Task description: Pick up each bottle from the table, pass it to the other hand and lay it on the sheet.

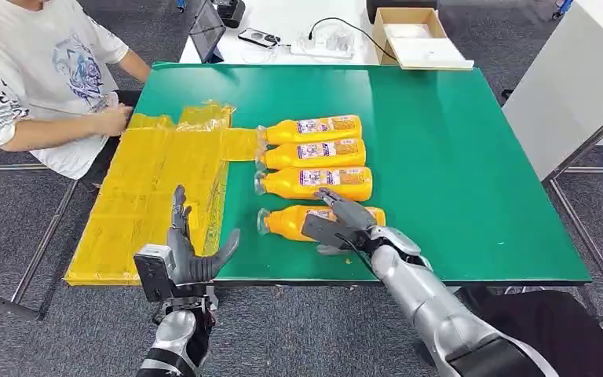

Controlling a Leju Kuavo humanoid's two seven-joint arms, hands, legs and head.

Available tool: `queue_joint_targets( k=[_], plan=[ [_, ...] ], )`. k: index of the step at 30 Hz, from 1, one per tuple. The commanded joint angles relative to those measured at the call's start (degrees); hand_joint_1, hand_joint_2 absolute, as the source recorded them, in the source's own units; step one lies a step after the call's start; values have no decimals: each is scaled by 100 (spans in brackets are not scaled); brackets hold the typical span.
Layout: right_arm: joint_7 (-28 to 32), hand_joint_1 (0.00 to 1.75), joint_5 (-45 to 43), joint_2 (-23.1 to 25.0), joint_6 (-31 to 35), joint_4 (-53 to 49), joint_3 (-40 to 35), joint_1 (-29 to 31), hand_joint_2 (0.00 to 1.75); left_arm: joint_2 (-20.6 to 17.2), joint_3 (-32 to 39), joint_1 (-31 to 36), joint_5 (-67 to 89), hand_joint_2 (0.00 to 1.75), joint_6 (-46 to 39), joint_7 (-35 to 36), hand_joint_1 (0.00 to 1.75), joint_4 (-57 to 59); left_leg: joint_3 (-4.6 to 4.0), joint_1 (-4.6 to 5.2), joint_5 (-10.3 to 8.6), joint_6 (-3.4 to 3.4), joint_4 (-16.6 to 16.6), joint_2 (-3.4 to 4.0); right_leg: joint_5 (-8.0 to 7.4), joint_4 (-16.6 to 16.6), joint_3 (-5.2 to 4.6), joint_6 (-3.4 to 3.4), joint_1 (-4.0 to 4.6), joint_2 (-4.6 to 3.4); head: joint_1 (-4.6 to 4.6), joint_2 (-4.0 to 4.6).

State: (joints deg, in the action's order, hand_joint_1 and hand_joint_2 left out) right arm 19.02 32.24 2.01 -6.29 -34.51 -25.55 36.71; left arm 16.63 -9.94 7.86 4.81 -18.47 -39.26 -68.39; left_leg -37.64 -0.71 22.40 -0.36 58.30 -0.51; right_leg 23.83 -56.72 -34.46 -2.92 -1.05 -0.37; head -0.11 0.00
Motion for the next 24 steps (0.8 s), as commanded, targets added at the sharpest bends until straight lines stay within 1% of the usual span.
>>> queue_joint_targets(
  k=[1, 4, 5, 9, 14, 24],
  plan=[
    [-478, 0, 29, -267, -204, 765, -670, 457, 175, -36, 119, 264, -55, 175, 35, 59, 0, 559, 23, 1, 4, -1, -4, -1, 6, 4, 24, 11, 2, 8, 0, 0],
    [-478, 0, 29, -267, -204, 765, -670, 457, 175, -36, 119, 264, -55, 175, 35, 59, 0, 559, 32, -1, 5, -1, -6, -5, 7, 8, 36, 14, 4, 12, 0, 0],
    [-478, 0, 29, -267, -204, 765, -670, 457, 175, -36, 119, 264, -55, 175, 35, 59, 0, 559, 24, -1, 2, -2, -4, -7, 4, 6, 28, 9, 3, 11, 0, 0],
    [-692, 0, 73, -247, -70, 842, -854, 479, 175, -22, 133, 251, -49, 175, 23, 102, 0, 572, 41, -2, 7, -2, -6, -2, 8, 9, 45, 15, 5, 10, 0, 0],
    [-814, 0, 155, -270, 99, 744, -1008, 513, 175, -28, 185, 196, -39, 175, 7, 132, 0, 541, 32, -1, 4, -1, -4, -2, 5, 6, 37, 12, 4, 8, 0, 0],
    [-893, 0, 180, -258, 84, 762, -1117, 539, 175, -15, 181, 209, -27, 175, 34, 150, 0, 593, 30, 0, 3, -2, -3, -4, 5, 4, 34, 9, 1, 8, 0, 0]
  ],
)
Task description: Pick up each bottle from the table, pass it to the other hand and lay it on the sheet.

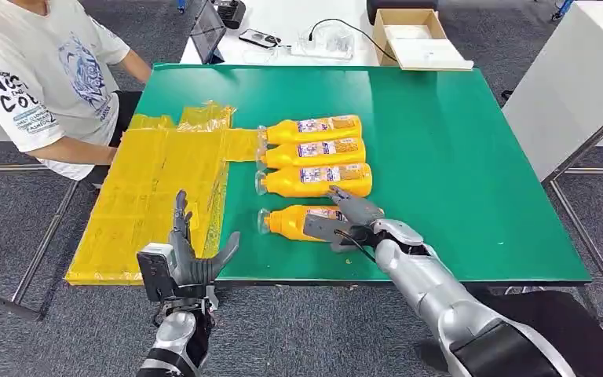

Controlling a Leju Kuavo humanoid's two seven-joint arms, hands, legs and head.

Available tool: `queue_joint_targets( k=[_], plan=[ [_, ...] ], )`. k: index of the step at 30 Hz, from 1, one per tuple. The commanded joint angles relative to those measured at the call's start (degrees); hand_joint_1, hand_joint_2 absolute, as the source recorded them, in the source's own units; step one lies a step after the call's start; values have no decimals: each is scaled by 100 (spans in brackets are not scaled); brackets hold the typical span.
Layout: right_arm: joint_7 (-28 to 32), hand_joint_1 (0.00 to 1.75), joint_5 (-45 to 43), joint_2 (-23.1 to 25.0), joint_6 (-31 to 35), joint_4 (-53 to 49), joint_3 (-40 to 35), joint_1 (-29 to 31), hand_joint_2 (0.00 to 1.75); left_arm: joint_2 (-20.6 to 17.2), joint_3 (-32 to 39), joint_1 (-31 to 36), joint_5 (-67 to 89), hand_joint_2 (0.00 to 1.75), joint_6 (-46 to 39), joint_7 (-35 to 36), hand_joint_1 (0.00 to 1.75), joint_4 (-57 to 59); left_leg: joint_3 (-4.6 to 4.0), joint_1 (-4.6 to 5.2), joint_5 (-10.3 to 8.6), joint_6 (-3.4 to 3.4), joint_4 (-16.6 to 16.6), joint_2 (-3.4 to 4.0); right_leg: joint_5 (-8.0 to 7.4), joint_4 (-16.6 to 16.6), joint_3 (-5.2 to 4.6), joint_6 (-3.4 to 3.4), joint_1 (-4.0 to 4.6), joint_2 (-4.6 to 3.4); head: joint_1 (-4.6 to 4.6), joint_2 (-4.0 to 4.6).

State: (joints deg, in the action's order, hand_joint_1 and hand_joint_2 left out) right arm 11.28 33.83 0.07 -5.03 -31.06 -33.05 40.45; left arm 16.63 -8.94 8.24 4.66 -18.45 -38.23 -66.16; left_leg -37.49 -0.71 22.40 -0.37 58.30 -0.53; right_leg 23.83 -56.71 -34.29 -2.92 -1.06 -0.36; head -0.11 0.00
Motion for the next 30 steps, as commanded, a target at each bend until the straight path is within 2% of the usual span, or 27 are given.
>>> queue_joint_targets(
  k=[1, 4, 5, 7, 8, 11, 30],
  plan=[
    [-145, 0, -3, -56, -57, 445, -399, 167, 175, -9, 80, 181, -10, 175, 41, 52, 0, 390, 21, -1, 6, -2, -3, -1, 7, 5, 23, 13, 4, 9, 0, 0],
    [-137, 0, -66, -35, -55, 488, -457, 115, 175, 4, 95, 199, -42, 175, 56, 68, 0, 428, 18, -1, 4, -1, -4, -2, 5, 5, 21, 11, 3, 8, 0, 0],
    [-135, 5, -68, -31, -46, 498, -477, 107, 175, 5, 94, 210, -42, 175, 48, 69, 0, 444, 16, -1, 3, -1, -4, -3, 4, 5, 18, 10, 3, 8, 0, 0],
    [-134, 150, -76, -38, -109, 540, -543, 105, 175, 6, 92, 222, -55, 175, 63, 71, 0, 466, 19, -2, 3, -1, -5, -4, 4, 7, 22, 11, 5, 10, 0, 0],
    [-126, 171, -87, -39, -122, 547, -556, 104, 175, 6, 88, 227, -55, 175, 64, 70, 0, 476, 28, -1, 5, -1, -6, -4, 7, 8, 31, 14, 5, 12, 0, 0],
    [-104, 175, -143, -122, -350, 598, -634, 159, 175, 7, 89, 255, -64, 175, 61, 67, 0, 523, 25, -2, 3, -1, -5, -6, 5, 8, 27, 11, 5, 13, 0, 0],
    [-110, 175, -226, -212, -368, 518, -683, 138, 175, 5, 91, 257, -67, 175, 54, 59, 0, 538, 31, -3, 2, -1, -4, -9, 5, 8, 33, 10, 5, 16, 0, 0]
  ],
)
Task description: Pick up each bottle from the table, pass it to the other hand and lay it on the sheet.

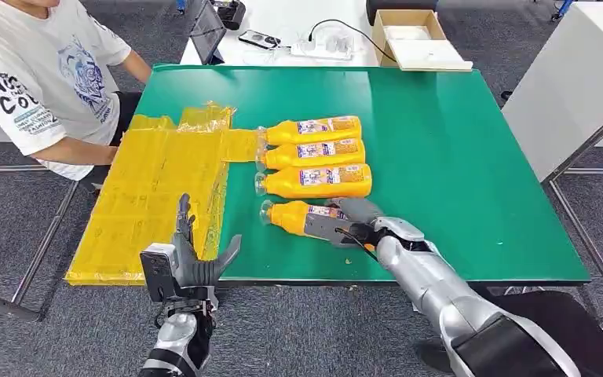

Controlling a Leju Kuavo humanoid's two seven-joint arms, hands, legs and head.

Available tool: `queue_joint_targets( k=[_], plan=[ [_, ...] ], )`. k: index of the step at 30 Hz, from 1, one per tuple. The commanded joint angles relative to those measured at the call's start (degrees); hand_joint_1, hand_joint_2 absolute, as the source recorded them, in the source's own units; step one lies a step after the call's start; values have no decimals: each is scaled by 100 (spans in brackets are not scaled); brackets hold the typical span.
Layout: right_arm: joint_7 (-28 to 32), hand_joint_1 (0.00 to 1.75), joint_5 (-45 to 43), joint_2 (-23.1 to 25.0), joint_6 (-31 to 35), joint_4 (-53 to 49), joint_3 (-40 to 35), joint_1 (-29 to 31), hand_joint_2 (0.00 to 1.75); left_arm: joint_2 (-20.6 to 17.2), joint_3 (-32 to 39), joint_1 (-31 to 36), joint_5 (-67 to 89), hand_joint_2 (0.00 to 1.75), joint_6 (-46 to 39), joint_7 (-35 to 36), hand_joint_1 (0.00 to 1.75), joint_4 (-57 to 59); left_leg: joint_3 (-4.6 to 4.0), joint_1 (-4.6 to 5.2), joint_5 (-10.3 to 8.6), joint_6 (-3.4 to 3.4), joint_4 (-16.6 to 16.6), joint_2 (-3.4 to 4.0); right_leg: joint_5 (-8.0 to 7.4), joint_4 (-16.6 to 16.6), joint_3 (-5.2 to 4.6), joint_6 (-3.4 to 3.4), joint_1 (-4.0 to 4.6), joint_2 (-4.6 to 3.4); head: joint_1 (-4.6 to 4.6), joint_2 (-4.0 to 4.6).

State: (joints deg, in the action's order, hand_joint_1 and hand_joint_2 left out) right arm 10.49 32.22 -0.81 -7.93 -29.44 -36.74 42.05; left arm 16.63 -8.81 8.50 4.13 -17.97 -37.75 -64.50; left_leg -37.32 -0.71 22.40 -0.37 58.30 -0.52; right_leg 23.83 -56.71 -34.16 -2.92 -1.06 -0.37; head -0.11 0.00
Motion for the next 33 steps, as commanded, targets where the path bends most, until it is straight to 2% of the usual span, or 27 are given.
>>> queue_joint_targets(
  k=[1, 3, 5, 6, 7, 10, 11, 12, 13, 16, 21, 32, 33],
  plan=[
    [-25, 175, -78, -148, -81, 343, -319, -27, 175, 7, 77, 230, -15, 175, 8, 10, 0, 374, 11, -1, 1, -1, -4, -7, 3, 6, 14, 7, 3, 11, 0, 0],
    [24, 175, -166, -199, -85, 285, -304, -52, 175, 9, 78, 236, -17, 175, 2, 5, 0, 383, 13, -3, 1, -1, -5, -12, 4, 8, 20, 9, 5, 17, 0, 0],
    [204, 175, -383, -192, 209, 71, -94, -168, 175, 13, 92, 208, -24, 175, -20, -9, 0, 340, 16, -3, 2, -2, -5, -15, 6, 8, 24, 11, 5, 21, 0, 0],
    [419, 175, -672, -94, 763, -342, 318, -441, 175, 18, 103, 140, -24, 175, -32, -12, 0, 239, 11, -2, 0, -1, -4, -11, 3, 7, 17, 7, 3, 15, 0, 0],
    [509, 175, -794, -36, 1007, -693, 531, -632, 175, 19, 105, 88, -20, 175, -37, -8, 0, 160, 20, -5, 3, -1, -7, -12, 6, 11, 28, 13, 7, 19, 0, 0],
    [903, 175, -942, 182, 2066, -2593, 1403, -1477, 175, 37, 59, -37, -21, 175, -15, 6, 0, -40, 19, -6, 7, 1, -6, 0, 5, 11, 24, 13, 8, 6, 0, 0],
    [1670, 175, -1122, 438, 2832, -3347, 1943, -1801, 175, 48, 13, -15, -70, 175, 14, -6, 0, -29, 21, -7, 12, 1, -4, 0, 11, 9, 28, 17, 10, 7, -7, 0],
    [1631, 175, -726, 490, 3488, -3970, 2036, -2057, 175, 77, -69, 68, -124, 175, 11, -25, 0, 48, 1, -1, 10, 2, 0, 11, 6, -1, 4, 13, 4, -9, 0, 0],
    [1653, 175, -680, 538, 3681, -4345, 2147, -2196, 175, 89, -133, 122, -149, 175, 27, -27, 0, 102, 7, -3, 22, 4, 4, 26, 13, -6, 6, 21, 7, -20, -2, 0],
    [1904, 175, -337, 646, 4328, -4690, 2418, -2395, 175, 84, -315, 242, -263, 175, 76, -40, 0, 208, -22, 1, 10, 2, 5, -15, 16, -12, -14, 13, 4, 19, 4, 0],
    [2240, 175, -466, 708, 4578, -4399, 2657, -2360, 175, 55, -461, 238, -343, 175, 128, -33, 0, 99, -23, -2, 6, -3, 2, -14, 13, -2, -16, 9, 3, 17, 0, 0],
    [2406, 175, -543, 730, 4674, -4209, 2904, -2384, 175, 24, -611, 101, -464, 175, 348, 51, 0, -202, -18, 4, 9, -4, -1, 0, 6, 1, -17, 8, -9, 7, 0, 0],
    [2419, 175, -595, 728, 4590, -4172, 2930, -2408, 175, -11, -674, 74, -582, 175, 560, 120, 0, -304, -9, 3, 14, -4, 0, 0, 11, 2, -6, 12, -7, 9, 2, 0]
  ],
)
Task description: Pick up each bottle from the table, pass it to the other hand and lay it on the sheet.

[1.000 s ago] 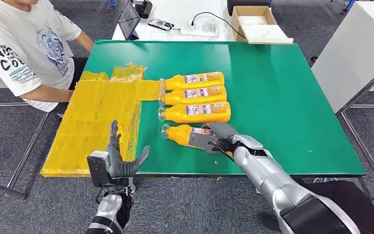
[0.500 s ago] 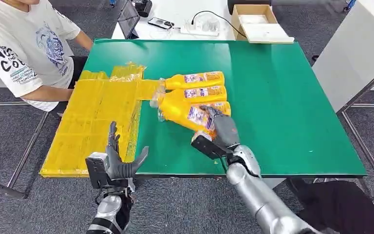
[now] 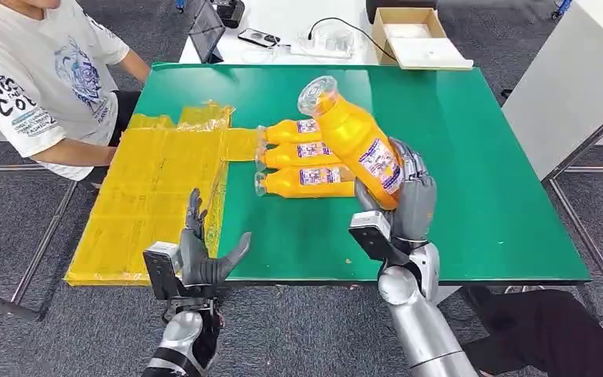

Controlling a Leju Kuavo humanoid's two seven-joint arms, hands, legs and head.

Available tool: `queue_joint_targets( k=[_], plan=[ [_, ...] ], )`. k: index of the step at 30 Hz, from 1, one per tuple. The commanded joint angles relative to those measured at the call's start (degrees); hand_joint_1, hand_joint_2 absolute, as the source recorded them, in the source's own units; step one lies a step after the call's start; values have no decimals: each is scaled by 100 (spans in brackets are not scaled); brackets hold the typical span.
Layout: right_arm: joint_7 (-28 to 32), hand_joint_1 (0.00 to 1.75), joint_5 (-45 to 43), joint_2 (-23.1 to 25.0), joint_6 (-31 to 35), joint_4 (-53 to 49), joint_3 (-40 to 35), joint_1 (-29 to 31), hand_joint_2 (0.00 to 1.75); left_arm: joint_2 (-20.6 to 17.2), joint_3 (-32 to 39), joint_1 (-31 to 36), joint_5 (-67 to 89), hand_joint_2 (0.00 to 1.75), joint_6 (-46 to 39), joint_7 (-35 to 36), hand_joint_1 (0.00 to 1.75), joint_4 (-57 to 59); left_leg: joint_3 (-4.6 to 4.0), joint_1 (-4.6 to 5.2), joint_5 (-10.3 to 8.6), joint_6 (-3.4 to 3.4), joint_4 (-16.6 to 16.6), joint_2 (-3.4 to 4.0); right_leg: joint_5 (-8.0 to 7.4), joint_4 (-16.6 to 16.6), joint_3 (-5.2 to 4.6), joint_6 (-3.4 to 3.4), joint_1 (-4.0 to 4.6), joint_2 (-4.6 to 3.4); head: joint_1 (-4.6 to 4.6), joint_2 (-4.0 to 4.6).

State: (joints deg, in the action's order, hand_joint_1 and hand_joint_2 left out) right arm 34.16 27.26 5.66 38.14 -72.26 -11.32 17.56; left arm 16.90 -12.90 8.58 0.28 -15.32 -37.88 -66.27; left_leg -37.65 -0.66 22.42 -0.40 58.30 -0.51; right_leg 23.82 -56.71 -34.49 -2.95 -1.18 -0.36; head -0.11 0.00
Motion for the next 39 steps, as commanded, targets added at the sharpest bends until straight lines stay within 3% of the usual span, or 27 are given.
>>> queue_joint_targets(
  k=[1, 6, 16, 26, 34, 39],
  plan=[
    [78, 175, -106, 65, -96, 156, 376, 23, 175, -65, -320, 52, -277, 175, 473, 161, 0, -198, 14, -1, 7, 0, -2, 0, 7, 3, 16, 10, 4, 6, 0, 0],
    [345, 175, -321, 142, -891, 827, 217, -34, 175, -170, -597, -32, -556, 175, 1195, 334, 0, -678, 17, -3, 9, 0, -2, 2, 8, 6, 20, 12, 6, 3, 2, 0],
    [584, 175, -380, 377, -1063, 1190, 10, -18, 175, -148, -743, 40, -716, 175, 1503, 452, 0, -594, 15, -2, 9, 0, -4, 8, 6, 6, 17, 12, 5, -4, 2, 0],
    [584, 175, -455, 544, -280, 1735, -1692, 81, 175, -56, -869, 270, -1036, 175, 1841, 644, 0, -141, 11, -4, 9, 2, -3, 10, 6, 6, 11, 12, 9, -5, 0, 0],
    [584, 175, -305, 557, 186, 1984, -2371, 173, 175, -28, -882, 410, -1319, 175, 2064, 785, 0, 71, 23, -4, 13, -1, -1, 9, 11, 5, 23, 17, 8, -1, 2, 0],
    [584, 175, 166, 635, 186, 2003, -2391, -32, 175, 12, -809, 504, -1591, 175, 2190, 916, 0, 231, 18, -4, 8, 1, -4, -4, 12, 6, 21, 17, 7, 11, 0, 0]
  ],
)
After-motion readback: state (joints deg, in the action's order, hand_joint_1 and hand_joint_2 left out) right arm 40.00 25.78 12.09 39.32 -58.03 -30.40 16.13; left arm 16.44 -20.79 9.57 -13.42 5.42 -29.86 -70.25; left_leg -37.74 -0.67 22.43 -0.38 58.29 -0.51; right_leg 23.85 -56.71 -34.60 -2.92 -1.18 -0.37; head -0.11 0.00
